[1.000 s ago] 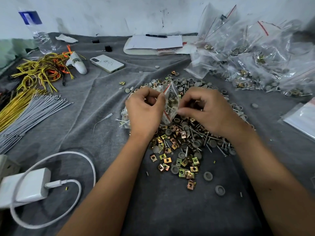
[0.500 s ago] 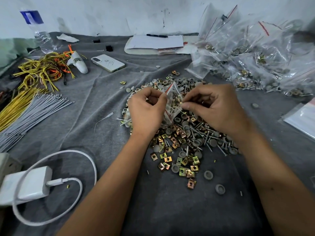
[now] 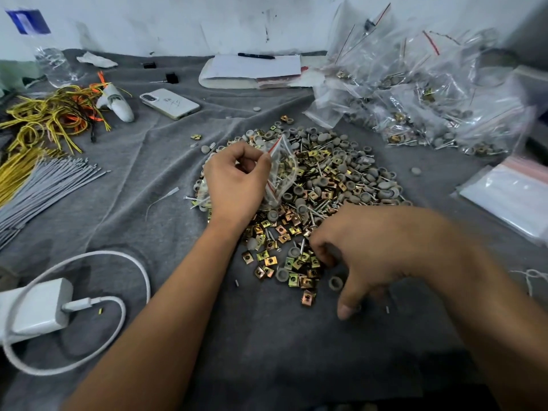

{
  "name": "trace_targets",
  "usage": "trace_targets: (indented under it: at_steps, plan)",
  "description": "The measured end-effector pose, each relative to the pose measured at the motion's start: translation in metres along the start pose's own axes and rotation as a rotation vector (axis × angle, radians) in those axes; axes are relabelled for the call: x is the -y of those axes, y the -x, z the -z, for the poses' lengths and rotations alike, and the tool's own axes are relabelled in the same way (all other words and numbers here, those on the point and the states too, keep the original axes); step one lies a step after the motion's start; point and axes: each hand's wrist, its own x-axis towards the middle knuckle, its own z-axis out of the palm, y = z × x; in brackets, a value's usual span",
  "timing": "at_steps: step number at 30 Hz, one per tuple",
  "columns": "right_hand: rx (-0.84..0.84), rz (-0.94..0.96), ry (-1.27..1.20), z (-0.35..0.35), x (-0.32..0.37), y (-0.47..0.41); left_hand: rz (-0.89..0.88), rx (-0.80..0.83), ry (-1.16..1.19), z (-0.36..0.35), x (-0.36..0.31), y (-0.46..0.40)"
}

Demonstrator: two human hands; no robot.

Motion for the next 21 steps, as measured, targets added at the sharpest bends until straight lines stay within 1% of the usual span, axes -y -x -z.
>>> trace_targets:
  at_steps: [5,8,11,13,16,21]
  plan:
    - [-0.024,-0.028,-0.009,-0.013,0.014,0.004,-0.022,0.001,-0.005,0.0,0.002,0.0]
    - [-0.043,0.003,0.026,-0.014,0.016,0.004,-0.029,0.002,0.0,0.0,0.003,0.0]
    - [-0.101,0.049,0.09,-0.01,0.017,-0.003,-0.032,0.002,0.006,0.0,0.003,0.0]
    - [-0.177,0.057,0.084,-0.005,0.017,-0.01,-0.033,0.001,0.009,0.0,0.003,0.0]
    - [-0.284,0.062,-0.033,0.002,0.012,-0.019,-0.039,0.004,0.01,0.0,0.002,0.001]
    - [-0.398,0.057,-0.235,0.014,-0.003,-0.026,-0.019,0.003,0.005,0.0,0.001,0.001]
